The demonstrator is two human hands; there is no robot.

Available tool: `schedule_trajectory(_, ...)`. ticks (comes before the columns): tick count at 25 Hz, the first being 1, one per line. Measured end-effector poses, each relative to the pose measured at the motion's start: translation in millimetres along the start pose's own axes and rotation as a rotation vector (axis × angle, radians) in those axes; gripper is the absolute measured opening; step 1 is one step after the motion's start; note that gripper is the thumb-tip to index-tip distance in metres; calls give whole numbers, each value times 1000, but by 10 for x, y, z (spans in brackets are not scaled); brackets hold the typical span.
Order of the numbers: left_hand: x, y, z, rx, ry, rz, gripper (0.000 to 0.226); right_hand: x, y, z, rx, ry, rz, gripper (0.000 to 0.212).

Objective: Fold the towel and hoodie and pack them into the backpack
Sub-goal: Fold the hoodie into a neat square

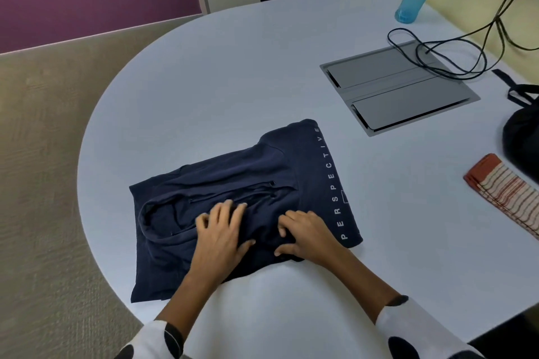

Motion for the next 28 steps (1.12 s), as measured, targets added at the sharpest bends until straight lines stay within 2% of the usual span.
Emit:
schedule_trajectory(1, -20, -53, -148, 23, 29, -56, 78, -5, -16, 15, 6, -11, 10, 44)
schedule_trajectory(3, -75, -94, -321, 59, -26, -103, 78, -27, -34, 20, 26, -16, 31, 45)
schedule_trajectory(5, -89, -22, -409, 90, -86, -46, 73, -68, -46, 18, 56, 0, 57, 45)
schedule_trajectory(8, -51, 105, -563, 189, -72, 76, 70, -131, -58, 31, 137, -7, 78, 41)
schedule_trajectory(10, -123, 0, -617, 247, -65, 77, 65, -164, -67, 30, 160, 13, 64, 40)
schedule_trajectory(12, -253, -185, -607, 247, -57, 15, 59, -177, -120, 16, 134, 45, 19, 43)
schedule_trajectory(14, -301, -287, -599, 208, -30, -96, 63, -153, -132, 46, 167, 8, -3, 47)
schedule_trajectory(17, -280, -310, -633, 107, 1, -300, 95, -60, -95, 72, 167, -45, 35, 45)
schedule_trajectory(18, -295, -288, -656, 73, -8, -316, 97, -21, -82, 68, 143, -58, 60, 38)
schedule_trajectory(19, -296, -250, -665, 27, -15, -325, 92, 22, -48, 56, 112, -65, 99, 30)
schedule_trajectory(21, -242, -187, -725, -166, 80, -406, 83, 109, 69, -4, -10, -37, 262, 26)
schedule_trajectory(23, -161, -75, -815, -299, 204, -278, 68, 187, 112, -94, -140, 19, 336, 40)
schedule_trajectory(24, -104, -22, -856, -283, 225, -194, 53, 232, 68, -131, -175, 36, 284, 54)
schedule_trajectory(26, -22, -36, -907, -168, 233, -187, 30, 267, -93, -187, -226, 64, 146, 81)
schedule_trajectory(28, 62, -8, -958, -79, 254, -163, 19, 236, -232, -206, -270, 82, 78, 92)
Point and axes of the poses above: each hand's wrist, its own x-axis towards the middle knuckle, its own y-axis out of the back of the hand, z = x × y, the point moved 6 cm from there along x, towards the middle knuckle, and after that the axes turned 9 degrees about y, right-handed, at the moved point
